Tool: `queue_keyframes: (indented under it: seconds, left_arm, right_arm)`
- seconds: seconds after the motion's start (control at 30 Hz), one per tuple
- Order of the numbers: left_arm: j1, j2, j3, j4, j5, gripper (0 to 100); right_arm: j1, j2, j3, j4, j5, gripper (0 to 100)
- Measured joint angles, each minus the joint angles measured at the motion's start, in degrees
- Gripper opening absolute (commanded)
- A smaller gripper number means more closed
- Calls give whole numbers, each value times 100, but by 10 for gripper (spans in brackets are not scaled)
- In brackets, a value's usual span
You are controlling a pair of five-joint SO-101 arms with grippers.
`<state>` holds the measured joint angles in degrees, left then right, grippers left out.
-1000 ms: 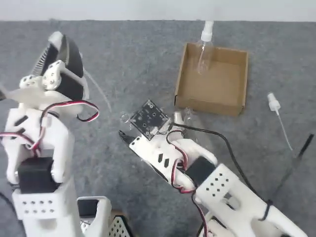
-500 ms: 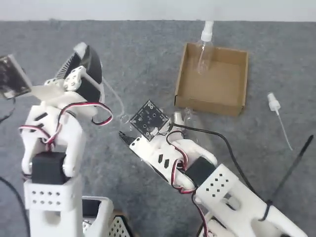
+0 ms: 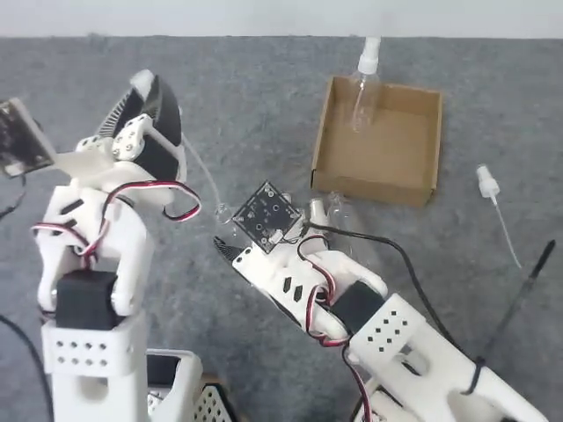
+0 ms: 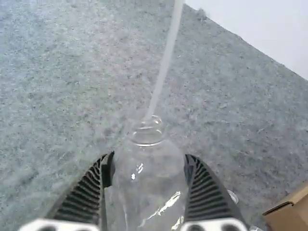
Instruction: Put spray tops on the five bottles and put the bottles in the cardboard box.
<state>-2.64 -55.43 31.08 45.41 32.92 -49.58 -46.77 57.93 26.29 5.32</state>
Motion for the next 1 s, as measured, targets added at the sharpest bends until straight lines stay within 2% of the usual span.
queue_keyframes:
  seconds: [0.13,0.27,0.4,0.53,0.67,0.83,1.0]
  left_arm:
    - [0,0,79,79,-18,12]
    - [18,0,563,114,-360,12]
    - [44,9,844,114,-747,12]
    - [501,9,862,273,-1196,12]
    - [853,0,967,404,-1415,12]
    - [976,9,1125,422,-1451,16]
    - [1055,0,1125,879,-1767,17]
  right_arm:
    - [0,0,0,0,0,6]
    - [0,0,0,-62,0,6]
    - [88,0,132,-615,-79,6]
    - [211,-9,545,-1424,-492,6]
    - [237,0,809,-1952,-589,6]
    - [255,0,888,-2119,-607,6]
    - [255,9,888,-2119,-607,6]
